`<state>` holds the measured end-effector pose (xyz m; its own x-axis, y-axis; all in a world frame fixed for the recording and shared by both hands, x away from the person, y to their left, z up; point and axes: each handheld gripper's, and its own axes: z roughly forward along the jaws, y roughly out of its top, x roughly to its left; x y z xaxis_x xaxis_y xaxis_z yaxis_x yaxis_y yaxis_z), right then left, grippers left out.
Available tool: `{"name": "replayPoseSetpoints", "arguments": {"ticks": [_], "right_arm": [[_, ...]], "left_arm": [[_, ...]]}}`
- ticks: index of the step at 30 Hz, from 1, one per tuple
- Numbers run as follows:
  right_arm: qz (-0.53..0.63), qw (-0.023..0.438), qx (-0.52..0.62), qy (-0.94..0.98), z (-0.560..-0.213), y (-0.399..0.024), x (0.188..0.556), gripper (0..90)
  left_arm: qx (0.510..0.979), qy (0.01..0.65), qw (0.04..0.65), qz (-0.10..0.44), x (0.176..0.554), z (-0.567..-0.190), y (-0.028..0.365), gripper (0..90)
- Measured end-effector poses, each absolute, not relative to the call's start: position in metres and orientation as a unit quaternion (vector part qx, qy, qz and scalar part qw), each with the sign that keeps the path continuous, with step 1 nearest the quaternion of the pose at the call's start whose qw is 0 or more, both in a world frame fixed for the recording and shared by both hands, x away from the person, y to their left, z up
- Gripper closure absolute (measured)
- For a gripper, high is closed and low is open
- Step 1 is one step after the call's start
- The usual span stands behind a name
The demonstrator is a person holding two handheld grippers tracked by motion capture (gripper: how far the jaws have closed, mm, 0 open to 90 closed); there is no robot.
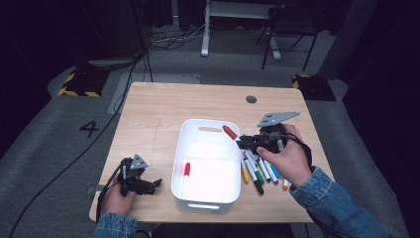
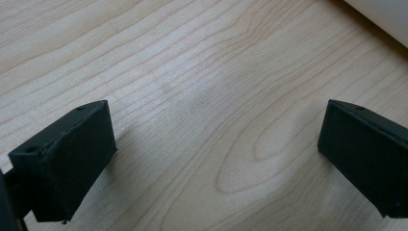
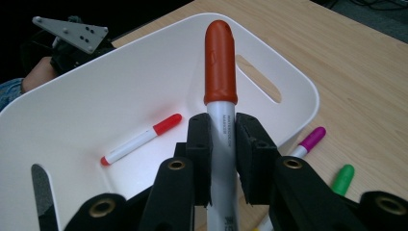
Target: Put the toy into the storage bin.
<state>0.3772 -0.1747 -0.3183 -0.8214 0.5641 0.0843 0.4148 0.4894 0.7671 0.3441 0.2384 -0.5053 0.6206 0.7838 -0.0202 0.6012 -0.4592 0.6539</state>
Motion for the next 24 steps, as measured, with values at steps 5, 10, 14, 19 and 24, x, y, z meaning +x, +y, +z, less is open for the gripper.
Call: {"name": "replayPoseSetpoints", "arguments": {"ticks": [5,10,14,19,24], "right_arm": [[0.42,0.081,0.27,0.862,-0.317,-0.161,0.373,77.2],[0.418,0.073,0.26,0.867,-0.318,-0.149,0.371,77.2],[0.418,0.065,0.253,0.87,-0.32,-0.137,0.368,77.2],[0.419,0.06,0.243,0.873,-0.324,-0.128,0.367,77.2],[0.414,0.054,0.239,0.877,-0.33,-0.123,0.367,77.2]], "left_arm": [[0.841,0.412,0.319,0.145,0.344,-0.505,0.238,0.0],[0.842,0.411,0.319,0.145,0.344,-0.505,0.238,0.0],[0.842,0.412,0.319,0.145,0.344,-0.505,0.238,0.0],[0.842,0.412,0.319,0.144,0.344,-0.505,0.238,0.0],[0.841,0.412,0.319,0.145,0.344,-0.505,0.238,0.0]]}}
